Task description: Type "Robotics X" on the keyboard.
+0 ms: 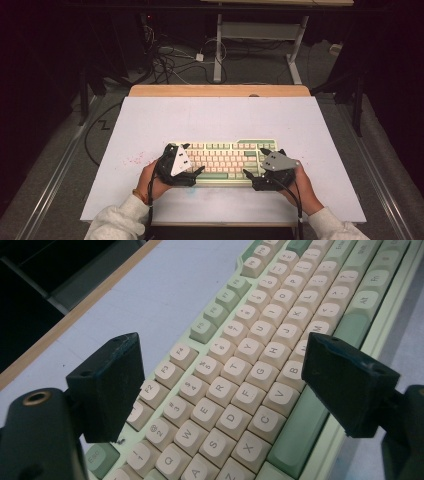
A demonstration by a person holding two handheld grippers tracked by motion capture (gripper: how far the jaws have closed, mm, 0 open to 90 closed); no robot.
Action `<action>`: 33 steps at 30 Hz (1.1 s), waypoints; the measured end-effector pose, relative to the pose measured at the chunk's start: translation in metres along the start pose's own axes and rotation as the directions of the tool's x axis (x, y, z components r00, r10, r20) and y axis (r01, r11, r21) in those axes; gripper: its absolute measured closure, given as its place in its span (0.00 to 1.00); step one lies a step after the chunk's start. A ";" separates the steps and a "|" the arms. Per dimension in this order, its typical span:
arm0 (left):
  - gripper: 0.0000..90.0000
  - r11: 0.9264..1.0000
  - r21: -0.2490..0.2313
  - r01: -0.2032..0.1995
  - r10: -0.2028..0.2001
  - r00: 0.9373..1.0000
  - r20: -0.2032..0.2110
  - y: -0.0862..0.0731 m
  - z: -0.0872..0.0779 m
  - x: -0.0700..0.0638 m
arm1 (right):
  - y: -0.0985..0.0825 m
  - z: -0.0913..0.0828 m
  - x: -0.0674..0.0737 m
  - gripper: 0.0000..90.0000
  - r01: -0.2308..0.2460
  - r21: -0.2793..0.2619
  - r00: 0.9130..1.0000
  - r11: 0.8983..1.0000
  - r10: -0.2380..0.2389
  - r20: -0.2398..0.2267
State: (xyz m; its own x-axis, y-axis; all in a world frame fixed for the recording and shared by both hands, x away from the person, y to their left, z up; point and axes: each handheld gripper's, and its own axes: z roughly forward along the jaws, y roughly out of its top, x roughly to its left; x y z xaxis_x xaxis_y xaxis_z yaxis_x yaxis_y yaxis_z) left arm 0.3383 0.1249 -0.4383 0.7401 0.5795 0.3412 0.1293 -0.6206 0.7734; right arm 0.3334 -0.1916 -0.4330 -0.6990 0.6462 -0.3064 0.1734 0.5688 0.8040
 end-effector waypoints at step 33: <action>0.19 0.999 -0.025 -0.028 0.026 0.997 -0.073 -0.011 -0.030 0.003 | 0.000 -0.025 -0.004 0.19 0.023 -0.033 0.999 0.999 -0.022 0.047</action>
State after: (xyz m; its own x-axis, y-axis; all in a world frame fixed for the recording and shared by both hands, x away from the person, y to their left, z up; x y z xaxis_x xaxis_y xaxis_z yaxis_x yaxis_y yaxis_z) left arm 0.3199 0.1491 -0.4297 0.6932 0.6000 0.3993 0.0923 -0.6234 0.7765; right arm 0.3190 -0.2067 -0.4188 -0.6695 0.6567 -0.3470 0.1342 0.5665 0.8131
